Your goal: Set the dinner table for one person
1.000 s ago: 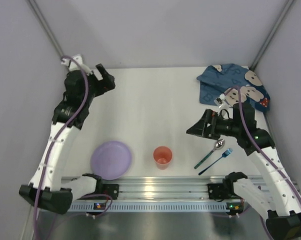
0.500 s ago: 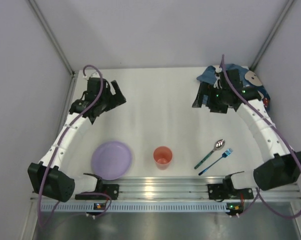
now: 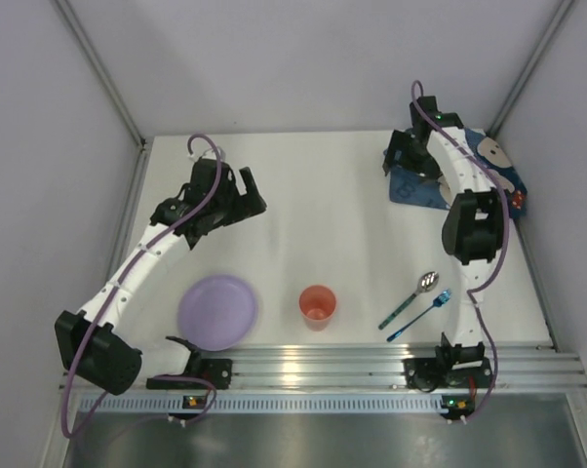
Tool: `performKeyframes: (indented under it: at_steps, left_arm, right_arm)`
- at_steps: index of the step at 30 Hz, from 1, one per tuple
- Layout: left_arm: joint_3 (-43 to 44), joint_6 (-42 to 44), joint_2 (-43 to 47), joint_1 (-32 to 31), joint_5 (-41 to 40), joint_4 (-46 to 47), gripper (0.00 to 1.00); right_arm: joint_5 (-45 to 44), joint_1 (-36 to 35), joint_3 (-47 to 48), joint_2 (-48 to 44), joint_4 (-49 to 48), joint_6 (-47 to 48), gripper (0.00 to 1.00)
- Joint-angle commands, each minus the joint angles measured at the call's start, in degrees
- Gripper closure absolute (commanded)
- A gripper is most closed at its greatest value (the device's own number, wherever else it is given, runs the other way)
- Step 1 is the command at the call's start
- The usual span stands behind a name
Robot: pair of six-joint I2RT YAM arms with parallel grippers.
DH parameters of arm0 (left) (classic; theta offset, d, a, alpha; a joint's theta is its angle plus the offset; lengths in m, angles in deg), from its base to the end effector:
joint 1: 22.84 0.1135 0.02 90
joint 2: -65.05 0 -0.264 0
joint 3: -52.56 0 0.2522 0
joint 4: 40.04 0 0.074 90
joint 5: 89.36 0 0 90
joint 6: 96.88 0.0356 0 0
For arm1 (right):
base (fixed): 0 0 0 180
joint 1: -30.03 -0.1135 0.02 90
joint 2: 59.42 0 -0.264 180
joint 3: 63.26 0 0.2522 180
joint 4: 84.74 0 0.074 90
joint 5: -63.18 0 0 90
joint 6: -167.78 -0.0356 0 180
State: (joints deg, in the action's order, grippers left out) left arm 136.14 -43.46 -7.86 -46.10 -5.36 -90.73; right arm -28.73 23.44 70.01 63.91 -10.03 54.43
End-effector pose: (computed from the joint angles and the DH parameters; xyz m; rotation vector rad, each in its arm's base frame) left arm 0.2532 -0.1048 0.3422 -0.3227 2.2792 -0.4305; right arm 0.4573 0.0516 0.2785 0.4043 2.6752 0.1128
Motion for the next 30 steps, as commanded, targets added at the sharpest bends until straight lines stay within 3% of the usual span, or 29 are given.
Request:
performKeyframes:
  at_steps: [1,4,13,14,22,23,25,26,30]
  left_arm:
    - [-0.2,-0.6,1.9,-0.4,-0.7,0.9,0.02]
    - [-0.1,0.2,2.4,-0.4,-1.5,-0.9,0.02]
    - [-1.5,0.6,3.7,-0.4,-4.6,-2.5,0.02]
    - [-1.8,0.5,3.8,-0.4,-4.6,-2.3,0.02]
    - [-2.2,1.0,2.5,-0.3,-5.7,-1.7,0.01]
    - [-2.3,1.1,2.5,-0.3,-5.8,-1.8,0.01]
    - [-2.8,1.2,2.7,-0.3,-5.8,-1.6,0.01]
    - [-3.2,1.2,2.8,-0.3,-5.9,-1.5,0.01]
    - [-3.8,1.4,2.9,-0.3,-5.7,-1.2,0.01]
  right_arm:
    - [-3.4,-0.5,8.5,6.3,2.1,0.4,0.01]
    - [-4.4,-0.4,12.2,11.0,1.2,0.0,0.02]
    - [-6.4,-1.7,9.5,17.6,-0.7,-0.7,0.23]
    - [-6.4,-1.8,9.3,18.0,-0.7,-0.6,0.30]
    - [-6.5,-2.8,8.8,21.2,-0.9,0.6,0.63]
    - [-6.3,-2.9,8.6,21.3,-0.9,0.8,0.75]
    - [-6.0,-3.0,8.5,21.9,-0.9,1.0,0.87]
    - [-5.6,-3.1,8.2,21.9,-0.9,1.0,1.00]
    - [-2.8,-3.7,6.9,18.6,-0.7,0.2,1.00]
